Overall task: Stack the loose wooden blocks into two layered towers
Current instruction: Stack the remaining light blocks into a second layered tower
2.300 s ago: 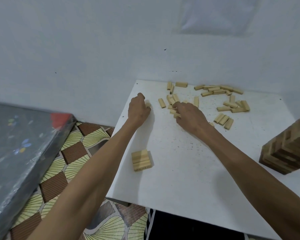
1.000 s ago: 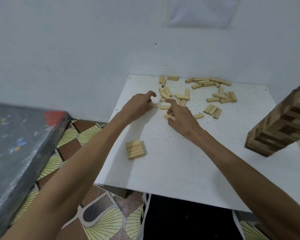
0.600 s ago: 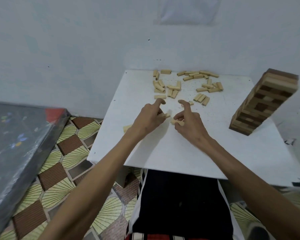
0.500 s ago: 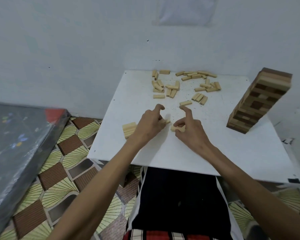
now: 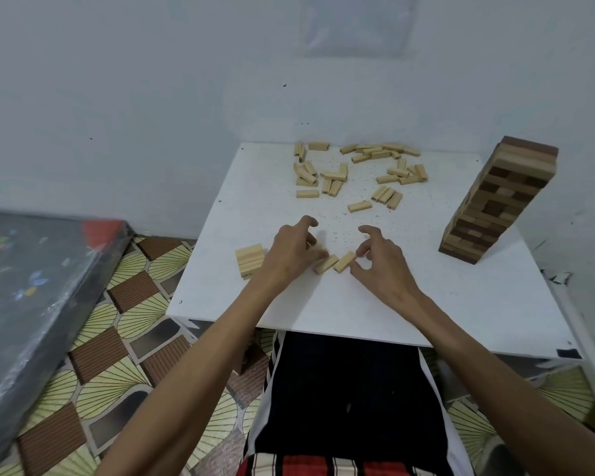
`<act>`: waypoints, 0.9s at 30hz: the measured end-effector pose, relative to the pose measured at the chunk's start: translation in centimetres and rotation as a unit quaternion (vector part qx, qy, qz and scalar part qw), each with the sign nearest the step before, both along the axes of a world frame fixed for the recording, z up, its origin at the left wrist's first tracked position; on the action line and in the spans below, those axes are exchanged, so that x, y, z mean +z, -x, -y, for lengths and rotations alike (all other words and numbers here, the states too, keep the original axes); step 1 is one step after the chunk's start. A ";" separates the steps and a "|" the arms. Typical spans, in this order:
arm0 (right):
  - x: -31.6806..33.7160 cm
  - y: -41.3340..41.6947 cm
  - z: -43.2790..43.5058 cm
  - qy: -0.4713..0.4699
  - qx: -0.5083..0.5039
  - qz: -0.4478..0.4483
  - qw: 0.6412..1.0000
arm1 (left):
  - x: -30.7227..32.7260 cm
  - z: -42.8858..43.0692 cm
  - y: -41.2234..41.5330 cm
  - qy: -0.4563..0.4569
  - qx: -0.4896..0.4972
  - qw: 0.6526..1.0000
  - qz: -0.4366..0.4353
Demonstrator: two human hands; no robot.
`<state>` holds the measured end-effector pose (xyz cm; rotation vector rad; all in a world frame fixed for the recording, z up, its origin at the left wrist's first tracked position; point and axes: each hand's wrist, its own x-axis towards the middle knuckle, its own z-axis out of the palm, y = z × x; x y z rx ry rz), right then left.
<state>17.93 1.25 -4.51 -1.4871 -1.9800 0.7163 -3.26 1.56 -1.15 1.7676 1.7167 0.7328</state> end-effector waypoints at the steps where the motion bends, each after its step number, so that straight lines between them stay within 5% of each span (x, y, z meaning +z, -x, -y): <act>1: 0.1 0.1 0.0 0.003 0.003 0.000 1.000 | 0.1 -0.1 0.0 0.000 -0.014 1.000 -0.013; 7: 0.5 0.9 0.9 0.017 0.023 0.020 0.999 | 0.2 0.1 1.0 0.034 -0.089 0.992 -0.078; 16: 0.4 0.9 0.4 0.042 0.049 -0.022 0.998 | 0.5 0.6 1.3 0.109 -0.128 0.985 -0.049; 27: 0.1 -1.0 -0.4 0.065 0.087 -0.049 0.993 | -1.2 1.6 1.3 0.005 -0.096 0.995 -0.026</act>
